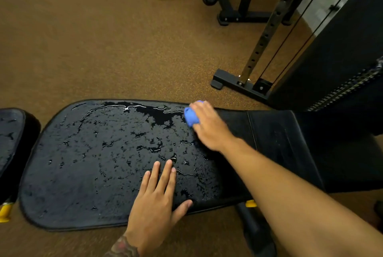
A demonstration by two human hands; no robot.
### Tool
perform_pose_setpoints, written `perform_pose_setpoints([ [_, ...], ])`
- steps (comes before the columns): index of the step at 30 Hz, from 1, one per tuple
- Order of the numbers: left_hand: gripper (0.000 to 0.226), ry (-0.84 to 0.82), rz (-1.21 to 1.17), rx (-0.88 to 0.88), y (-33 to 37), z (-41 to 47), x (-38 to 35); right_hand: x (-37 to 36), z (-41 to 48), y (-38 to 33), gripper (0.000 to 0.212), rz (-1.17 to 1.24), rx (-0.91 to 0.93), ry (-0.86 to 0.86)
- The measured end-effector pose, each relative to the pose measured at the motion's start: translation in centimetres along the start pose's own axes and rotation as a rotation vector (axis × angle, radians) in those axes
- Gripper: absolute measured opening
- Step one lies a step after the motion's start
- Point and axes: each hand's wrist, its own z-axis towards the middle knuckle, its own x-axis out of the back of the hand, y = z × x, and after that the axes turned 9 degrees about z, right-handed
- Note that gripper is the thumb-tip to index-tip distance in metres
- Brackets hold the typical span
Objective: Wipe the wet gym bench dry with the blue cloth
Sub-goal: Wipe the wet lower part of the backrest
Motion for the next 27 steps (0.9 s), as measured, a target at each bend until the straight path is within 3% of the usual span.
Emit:
perform_pose_setpoints([
  [6, 0.085, -0.010, -0.025, -0.002, -0.1, 0.0, 0.3, 1.7, -11.5, 0.5, 0.061, 0.037, 0.230, -0.153],
  [13, 0.084, 0.047, 0.008, -0.002, 0.1, -0.3, 0.7, 1.3, -6.2, 0.4, 0.062, 0.012, -0.057, 0.053],
  [20, 0.085, 0.033, -0.010, 0.004, 0.2, -0.2, 1.0, -0.4, -12.4, -1.8, 0.061, -0.024, 0.142, -0.067],
  [27, 0.085, 0.005, 0.016, 0.010, 0.2, -0.2, 1.3, 0.2, -8.2, -1.7, 0.065, -0.021, -0.123, -0.003],
])
